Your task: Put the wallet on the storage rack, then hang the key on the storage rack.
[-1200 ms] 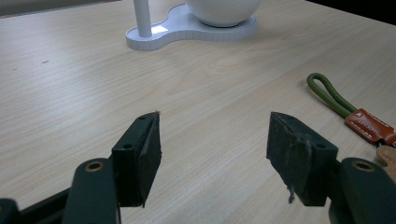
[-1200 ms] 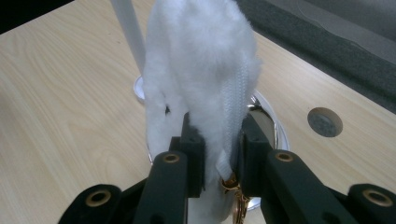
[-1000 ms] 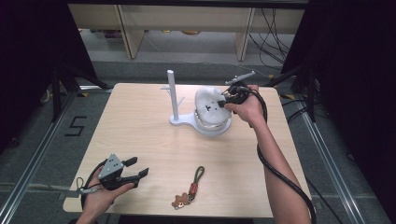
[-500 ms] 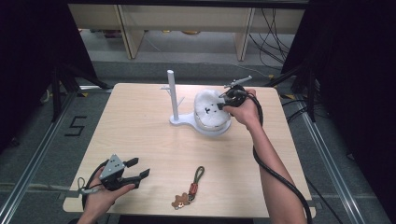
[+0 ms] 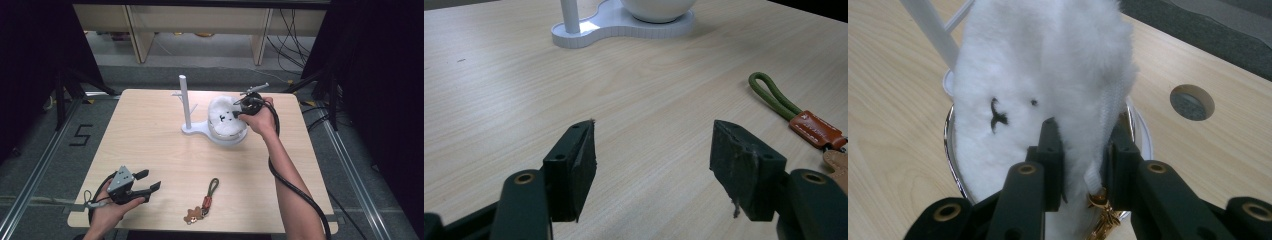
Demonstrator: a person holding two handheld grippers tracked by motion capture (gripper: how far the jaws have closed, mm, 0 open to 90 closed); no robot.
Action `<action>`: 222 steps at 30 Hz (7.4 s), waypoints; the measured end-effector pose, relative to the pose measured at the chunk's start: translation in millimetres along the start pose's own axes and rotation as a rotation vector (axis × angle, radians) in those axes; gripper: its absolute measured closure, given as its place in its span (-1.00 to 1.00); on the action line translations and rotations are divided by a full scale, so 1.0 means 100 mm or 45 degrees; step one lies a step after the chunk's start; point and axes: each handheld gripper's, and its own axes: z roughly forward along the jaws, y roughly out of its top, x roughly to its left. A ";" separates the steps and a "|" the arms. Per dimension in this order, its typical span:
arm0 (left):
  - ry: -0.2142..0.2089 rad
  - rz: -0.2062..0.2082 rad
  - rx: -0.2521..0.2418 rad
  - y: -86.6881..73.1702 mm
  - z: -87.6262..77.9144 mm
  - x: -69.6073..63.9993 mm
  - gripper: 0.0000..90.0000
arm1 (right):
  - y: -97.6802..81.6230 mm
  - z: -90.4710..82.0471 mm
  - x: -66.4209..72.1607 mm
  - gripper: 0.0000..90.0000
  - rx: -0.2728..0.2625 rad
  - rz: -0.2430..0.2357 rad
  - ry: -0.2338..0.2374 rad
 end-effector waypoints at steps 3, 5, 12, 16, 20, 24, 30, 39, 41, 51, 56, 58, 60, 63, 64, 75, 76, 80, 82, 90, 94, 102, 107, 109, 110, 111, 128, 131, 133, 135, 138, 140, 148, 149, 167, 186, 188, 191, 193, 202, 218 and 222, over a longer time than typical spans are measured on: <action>0.000 0.000 0.000 0.00 0.00 0.00 -0.24 | 0.00 -0.01 0.00 0.53 0.004 0.024 -0.008; 0.007 0.001 0.009 0.00 -0.01 0.00 -0.23 | -0.01 -0.01 -0.01 0.43 -0.012 0.030 -0.003; -0.004 0.011 0.007 0.01 0.00 0.00 -0.24 | -0.03 -0.05 -0.04 0.16 -0.085 0.075 0.000; -0.003 0.010 0.011 0.03 0.01 -0.02 -0.24 | -0.02 -0.13 -0.04 0.09 -0.078 0.132 0.004; -0.020 0.005 0.013 0.04 0.03 -0.04 -0.24 | -0.05 -0.21 -0.04 0.05 -0.117 0.156 0.006; -0.031 0.005 0.014 0.06 0.04 -0.07 -0.25 | -0.09 -0.30 -0.05 0.04 -0.144 0.143 -0.014; -0.061 0.016 0.025 0.10 0.09 -0.14 -0.28 | -0.22 -0.45 0.02 0.08 -0.148 0.194 -0.012; -0.105 0.043 0.070 0.17 0.17 -0.26 -0.28 | -0.54 -0.62 0.12 0.15 -0.126 0.239 -0.008; -0.129 0.036 0.060 0.18 0.20 -0.29 -0.28 | -0.62 -0.64 0.14 0.15 -0.121 0.250 -0.013; -0.210 0.041 0.118 0.29 0.35 -0.43 -0.25 | -1.13 -0.65 0.23 0.14 -0.125 0.292 -0.020; -0.232 0.006 0.144 0.34 0.39 -0.50 -0.21 | -1.39 -0.63 0.29 0.13 -0.136 0.320 -0.047; -0.247 0.007 0.148 0.35 0.42 -0.52 -0.20 | -1.48 -0.63 0.31 0.12 -0.148 0.345 -0.030; -0.255 -0.010 0.164 0.37 0.44 -0.54 -0.19 | -1.56 -0.63 0.32 0.12 -0.160 0.366 -0.026; -0.266 -0.010 0.184 0.39 0.47 -0.56 -0.17 | -1.65 -0.63 0.34 0.12 -0.173 0.390 -0.045; -0.278 -0.012 0.197 0.40 0.49 -0.58 -0.17 | -1.68 -0.63 0.34 0.12 -0.178 0.399 -0.047; -0.303 -0.020 0.300 0.52 0.66 -0.70 -0.13 | -1.79 -0.75 0.31 0.10 -0.179 0.421 -0.053; -0.294 -0.017 0.314 0.53 0.68 -0.73 -0.13 | -1.80 -0.76 0.30 0.10 -0.176 0.424 -0.059; -0.306 0.016 0.365 0.58 0.72 -0.81 -0.13 | -1.81 -0.81 0.29 0.09 -0.185 0.432 -0.056; -0.316 0.025 0.392 0.58 0.74 -0.86 -0.13 | -1.81 -0.82 0.28 0.09 -0.188 0.433 -0.074; -0.314 0.016 0.454 0.55 0.77 -0.94 -0.12 | -1.77 -0.85 0.30 0.07 -0.186 0.418 -0.070; -0.320 0.036 0.502 0.57 0.82 -0.97 -0.11 | -1.78 -0.84 0.31 0.07 -0.141 0.421 -0.081; -0.309 0.102 0.678 0.68 0.91 -1.03 -0.05 | -1.79 -0.85 0.29 0.07 -0.087 0.413 -0.074; -0.267 0.028 0.753 0.80 0.96 -1.03 -0.02 | -1.78 -0.86 0.31 0.06 -0.086 0.403 -0.079; -0.258 0.017 0.793 0.83 0.98 -1.04 -0.01 | -1.78 -0.86 0.32 0.06 -0.077 0.401 -0.087; -0.257 -0.006 0.820 0.84 0.99 -1.05 -0.01 | -1.78 -0.86 0.33 0.06 -0.076 0.400 -0.076; -0.257 -0.011 0.831 0.84 1.00 -1.05 -0.01 | -1.78 -0.85 0.33 0.06 -0.076 0.402 -0.077; -0.192 0.053 1.029 0.84 1.19 -1.24 0.00 | -1.77 -0.83 0.36 0.02 -0.032 0.394 -0.035; -0.183 0.070 1.063 0.79 1.24 -1.26 -0.01 | -1.77 -0.83 0.37 0.02 -0.021 0.396 -0.040; -0.176 0.082 1.075 0.77 1.26 -1.27 -0.01 | -1.77 -0.83 0.38 0.02 -0.015 0.400 -0.035; -0.167 0.089 1.083 0.76 1.27 -1.28 -0.02 | -1.77 -0.82 0.37 0.01 -0.022 0.396 -0.021; -0.166 0.095 1.079 0.76 1.28 -1.30 -0.04 | -1.77 -0.82 0.39 0.01 0.000 0.421 -0.018; -0.159 0.103 1.085 0.77 1.29 -1.31 -0.04 | -1.76 -0.83 0.40 0.01 0.005 0.417 -0.026; -0.149 0.131 1.082 0.75 1.32 -1.35 -0.05 | -1.77 -0.81 0.40 0.00 -0.006 0.401 0.000; -0.147 0.129 1.089 0.74 1.32 -1.36 -0.05 | -1.77 -0.80 0.40 0.00 -0.005 0.380 -0.012; -0.130 0.274 1.085 0.69 1.31 -1.35 0.42 | -1.76 -0.78 0.43 0.00 -0.007 0.393 0.022; -0.257 0.289 0.938 0.63 1.17 -1.15 0.52 | -1.77 -0.79 0.42 0.00 -0.006 0.418 0.013; -0.261 0.231 0.884 0.62 1.13 -1.12 0.52 | -1.77 -0.78 0.40 0.00 -0.031 0.396 0.006; -0.284 0.220 0.806 0.63 1.08 -1.05 0.52 | -1.78 -0.78 0.40 0.00 -0.031 0.419 0.012; -0.311 0.222 0.774 0.64 1.03 -1.00 0.52 | -1.78 -0.77 0.40 0.00 -0.046 0.392 -0.001; -0.341 0.150 0.495 0.63 0.83 -0.85 0.52 | -1.79 -0.77 0.40 0.00 -0.069 0.392 -0.014; -0.297 0.028 0.193 0.53 0.57 -0.66 0.53 | -1.81 -0.73 0.41 0.01 -0.083 0.390 -0.014; -0.281 0.003 0.112 0.53 0.51 -0.63 0.53 | -1.81 -0.72 0.42 0.01 -0.092 0.385 -0.012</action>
